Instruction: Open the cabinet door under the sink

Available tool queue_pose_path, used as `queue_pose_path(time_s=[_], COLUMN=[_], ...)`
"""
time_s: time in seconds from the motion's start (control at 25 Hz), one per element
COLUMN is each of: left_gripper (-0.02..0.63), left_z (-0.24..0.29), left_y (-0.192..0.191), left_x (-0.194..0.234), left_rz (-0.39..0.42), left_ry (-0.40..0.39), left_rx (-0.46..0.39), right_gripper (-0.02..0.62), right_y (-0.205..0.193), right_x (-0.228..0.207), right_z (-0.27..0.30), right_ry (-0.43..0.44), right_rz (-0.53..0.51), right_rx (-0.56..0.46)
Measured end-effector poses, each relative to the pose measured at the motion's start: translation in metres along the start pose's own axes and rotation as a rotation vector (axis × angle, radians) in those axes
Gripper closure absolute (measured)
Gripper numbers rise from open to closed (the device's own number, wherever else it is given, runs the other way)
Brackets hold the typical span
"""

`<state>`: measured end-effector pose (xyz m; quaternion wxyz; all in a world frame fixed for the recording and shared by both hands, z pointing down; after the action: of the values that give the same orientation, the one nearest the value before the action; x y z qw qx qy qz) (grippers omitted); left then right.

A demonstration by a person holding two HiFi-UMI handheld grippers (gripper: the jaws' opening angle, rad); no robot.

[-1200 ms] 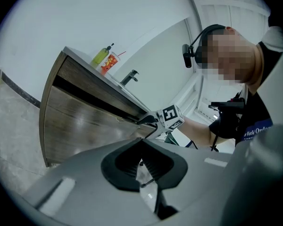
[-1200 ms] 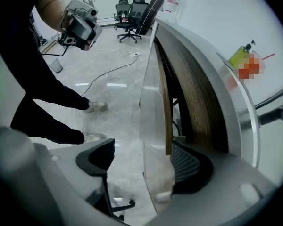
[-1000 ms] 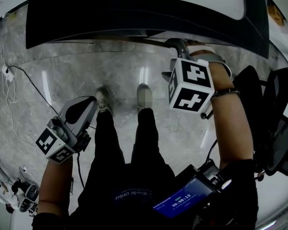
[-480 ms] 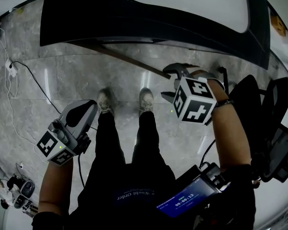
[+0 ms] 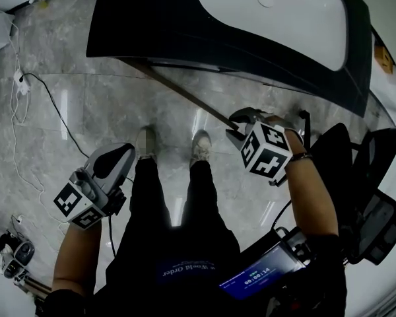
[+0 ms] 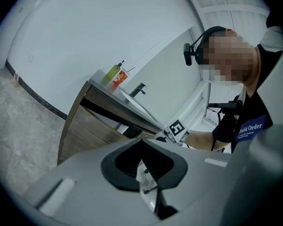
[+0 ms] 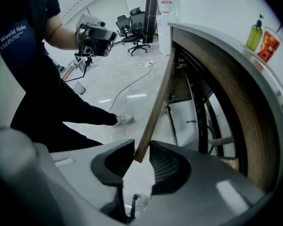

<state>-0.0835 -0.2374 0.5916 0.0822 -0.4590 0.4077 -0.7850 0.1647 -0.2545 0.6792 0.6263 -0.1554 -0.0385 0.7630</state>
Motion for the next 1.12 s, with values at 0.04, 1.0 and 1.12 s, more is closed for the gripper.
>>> queue_pose_path(time_s=[0.04,1.0,1.12], left_gripper=[0.606,0.606,0.606], left_z=[-0.002,-0.105,-0.124], left_y=[0.000,0.010,0.007], left_x=[0.000,0.032,0.039], left_rz=[0.001,-0.014,-0.028], left_ry=[0.003,0.128,0.153], left_rx=[-0.005,-0.154,-0.177], right_gripper=[0.492,0.465,0.465], right_y=[0.002,0.077,0.097], right_x=[0.005,0.120,0.138], right_z=[0.002,0.043,0.052], right_ry=[0.023,0.332,0.376], right_rz=[0.008,0.063,0.037], right_rx=[-0.001,0.024,0.024])
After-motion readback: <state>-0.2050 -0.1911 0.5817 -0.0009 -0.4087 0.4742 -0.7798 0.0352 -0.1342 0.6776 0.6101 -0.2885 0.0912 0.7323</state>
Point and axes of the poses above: the fingertips, and each gripper's own axes: z forward along the fingers, x to its left, y out of its top, the point moved 3 cm from there along -z, backward along the fingers, and after that the axes turned 2 degrees about -x, right-handed, at the moved point
